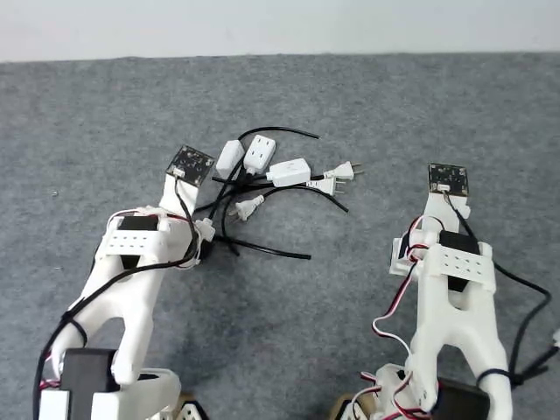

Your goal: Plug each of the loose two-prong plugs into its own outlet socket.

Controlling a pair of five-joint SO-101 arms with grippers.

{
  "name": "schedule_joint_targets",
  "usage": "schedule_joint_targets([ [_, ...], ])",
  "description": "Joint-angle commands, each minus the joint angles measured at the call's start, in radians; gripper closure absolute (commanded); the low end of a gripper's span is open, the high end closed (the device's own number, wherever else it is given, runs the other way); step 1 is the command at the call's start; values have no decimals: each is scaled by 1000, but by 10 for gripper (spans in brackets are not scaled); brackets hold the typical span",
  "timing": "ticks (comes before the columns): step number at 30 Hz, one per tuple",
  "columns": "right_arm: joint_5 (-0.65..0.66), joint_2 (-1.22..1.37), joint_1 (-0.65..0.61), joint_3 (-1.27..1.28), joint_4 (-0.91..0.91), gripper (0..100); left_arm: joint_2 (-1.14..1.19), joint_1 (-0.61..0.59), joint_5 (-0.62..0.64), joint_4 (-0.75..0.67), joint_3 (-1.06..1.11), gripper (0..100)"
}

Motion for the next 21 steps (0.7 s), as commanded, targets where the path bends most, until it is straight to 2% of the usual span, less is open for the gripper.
schedule_joint_targets([
  [1, 12, -2, -12, -6, -13, 938, 2, 29, -28, 28, -12, 747],
  [6, 12, -2, -12, -6, -13, 938, 3, 31, -23, 26, -19, 748],
  [13, 12, -2, -12, -6, -13, 938, 5, 34, -21, -14, -19, 829],
  [21, 14, -2, -10, -6, -13, 935, 5, 49, -25, -8, -18, 818],
])
